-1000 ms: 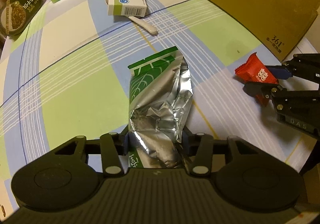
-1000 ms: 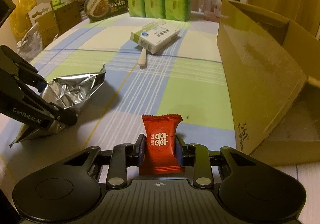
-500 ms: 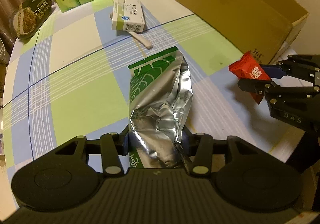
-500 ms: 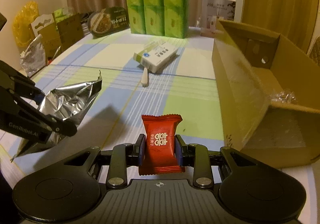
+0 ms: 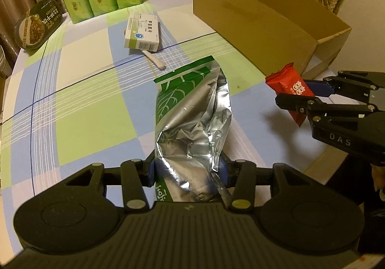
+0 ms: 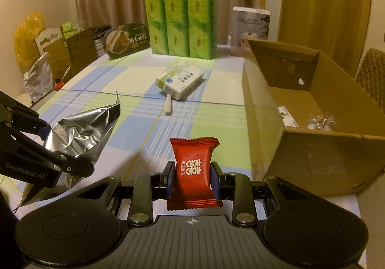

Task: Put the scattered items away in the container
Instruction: 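Lift both held items and carry them toward the cardboard box, then lower the foil bag and candy packet into the cardboard box and open both tools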

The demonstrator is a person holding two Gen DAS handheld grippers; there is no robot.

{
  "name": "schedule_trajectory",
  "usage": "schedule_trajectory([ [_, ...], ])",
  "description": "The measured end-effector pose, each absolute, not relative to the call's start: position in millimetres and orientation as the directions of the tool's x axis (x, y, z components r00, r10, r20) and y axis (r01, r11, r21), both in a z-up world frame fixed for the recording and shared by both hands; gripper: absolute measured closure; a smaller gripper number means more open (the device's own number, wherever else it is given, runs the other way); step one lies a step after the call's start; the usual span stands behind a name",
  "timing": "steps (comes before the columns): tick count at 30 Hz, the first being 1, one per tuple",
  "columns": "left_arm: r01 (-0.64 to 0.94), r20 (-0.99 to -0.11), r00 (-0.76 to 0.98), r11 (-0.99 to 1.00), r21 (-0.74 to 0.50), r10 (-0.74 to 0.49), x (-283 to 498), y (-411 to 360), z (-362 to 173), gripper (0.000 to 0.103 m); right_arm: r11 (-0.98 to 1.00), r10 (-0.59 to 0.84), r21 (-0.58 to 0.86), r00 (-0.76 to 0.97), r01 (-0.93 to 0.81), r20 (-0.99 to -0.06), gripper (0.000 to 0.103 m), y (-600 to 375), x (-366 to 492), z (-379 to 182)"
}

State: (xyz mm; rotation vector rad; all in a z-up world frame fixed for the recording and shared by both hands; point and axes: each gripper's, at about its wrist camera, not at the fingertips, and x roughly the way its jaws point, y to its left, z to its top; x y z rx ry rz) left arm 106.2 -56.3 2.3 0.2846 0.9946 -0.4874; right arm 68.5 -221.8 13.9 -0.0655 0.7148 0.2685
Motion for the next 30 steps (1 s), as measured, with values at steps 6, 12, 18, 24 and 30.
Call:
schedule_trajectory([
  [6, 0.513, -0.842, 0.456, 0.858, -0.016, -0.289, 99.5, -60.6, 10.1, 0.060, 0.967, 0.214, 0.030, 0.739, -0.254, -0.639, 0.076, -227.0, 60.8, 22.5],
  [12, 0.497, -0.824, 0.458, 0.864, -0.075, -0.335, 100.3, -67.1, 21.6, 0.060, 0.971, 0.206, 0.031, 0.765, -0.237, -0.610, 0.076, -235.3, 56.3, 36.2],
  [18, 0.509, -0.803, 0.471, 0.856, -0.090, -0.365, 104.6, -86.9, 35.2, 0.060, 0.979, 0.182, 0.026, 0.800, -0.204, -0.572, 0.076, -250.1, 56.2, 57.5],
  [24, 0.522, -0.776, 0.472, 0.842, -0.136, -0.418, 114.1, -113.2, 50.7, 0.060, 0.987, 0.141, 0.016, 0.828, -0.158, -0.543, 0.076, -275.2, 63.0, 73.6],
  [30, 0.525, -0.752, 0.460, 0.828, -0.199, -0.473, 126.0, -143.8, 64.0, 0.060, 0.994, 0.098, 0.006, 0.849, -0.111, -0.519, 0.076, -305.4, 72.4, 84.8],
])
